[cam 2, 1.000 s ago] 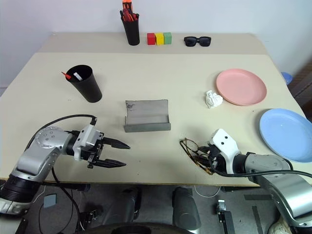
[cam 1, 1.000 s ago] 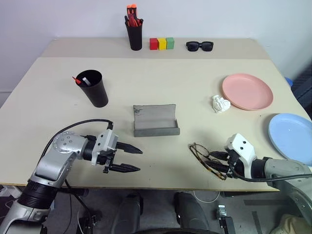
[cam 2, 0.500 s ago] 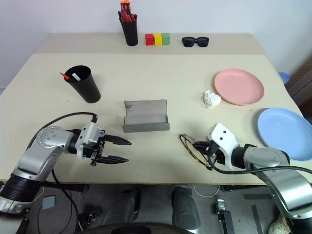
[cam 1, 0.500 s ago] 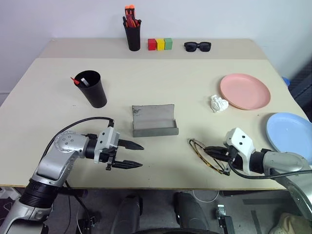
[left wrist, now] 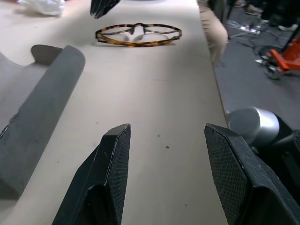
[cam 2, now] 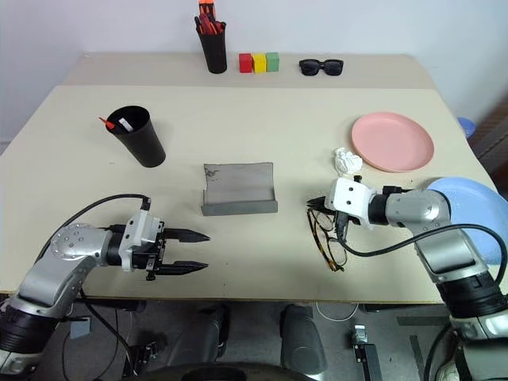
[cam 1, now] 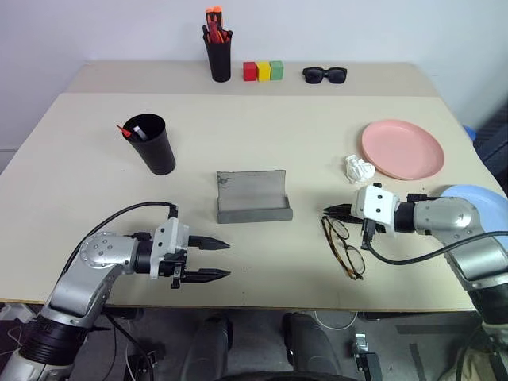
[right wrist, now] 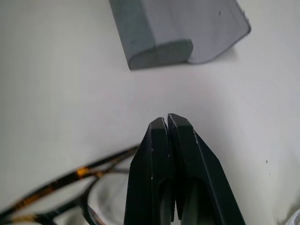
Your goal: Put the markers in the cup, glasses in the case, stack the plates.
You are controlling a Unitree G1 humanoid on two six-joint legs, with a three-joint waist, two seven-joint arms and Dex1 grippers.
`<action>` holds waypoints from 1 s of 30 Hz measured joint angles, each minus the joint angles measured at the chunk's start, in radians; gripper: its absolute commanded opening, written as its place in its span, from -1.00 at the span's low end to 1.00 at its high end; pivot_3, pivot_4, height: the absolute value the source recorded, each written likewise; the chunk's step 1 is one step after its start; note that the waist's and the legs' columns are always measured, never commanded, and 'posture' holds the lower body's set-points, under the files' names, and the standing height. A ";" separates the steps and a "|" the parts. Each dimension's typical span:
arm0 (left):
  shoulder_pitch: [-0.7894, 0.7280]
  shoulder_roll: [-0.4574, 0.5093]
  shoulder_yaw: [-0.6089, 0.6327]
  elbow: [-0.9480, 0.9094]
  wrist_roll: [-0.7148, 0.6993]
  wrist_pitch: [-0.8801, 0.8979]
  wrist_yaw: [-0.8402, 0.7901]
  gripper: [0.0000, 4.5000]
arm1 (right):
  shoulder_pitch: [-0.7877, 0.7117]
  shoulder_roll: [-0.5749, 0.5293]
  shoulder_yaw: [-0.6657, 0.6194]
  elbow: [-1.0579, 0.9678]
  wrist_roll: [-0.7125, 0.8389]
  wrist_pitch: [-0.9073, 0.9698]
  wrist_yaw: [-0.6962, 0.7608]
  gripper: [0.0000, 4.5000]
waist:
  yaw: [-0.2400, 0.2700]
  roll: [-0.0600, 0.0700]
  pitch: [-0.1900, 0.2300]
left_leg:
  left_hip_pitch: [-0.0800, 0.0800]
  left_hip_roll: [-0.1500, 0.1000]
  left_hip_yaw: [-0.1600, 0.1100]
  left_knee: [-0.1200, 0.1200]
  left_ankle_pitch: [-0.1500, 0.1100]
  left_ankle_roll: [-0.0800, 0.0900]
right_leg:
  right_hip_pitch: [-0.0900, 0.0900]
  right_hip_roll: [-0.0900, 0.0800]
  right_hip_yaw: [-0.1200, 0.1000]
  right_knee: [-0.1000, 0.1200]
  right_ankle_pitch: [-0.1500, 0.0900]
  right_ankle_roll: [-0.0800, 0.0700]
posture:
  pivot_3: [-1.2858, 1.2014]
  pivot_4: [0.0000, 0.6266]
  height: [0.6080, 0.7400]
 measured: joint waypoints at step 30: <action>-0.070 -0.020 -0.037 0.063 0.012 -0.023 -0.022 0.13 | 0.417 -0.167 -0.261 0.054 0.016 -0.253 0.141 -0.98 | -0.002 0.001 0.000 | 0.002 0.000 0.001 0.003 0.000 0.000 | 0.001 0.000 0.001 0.006 0.000 0.000 | 0.03 -0.52 1.00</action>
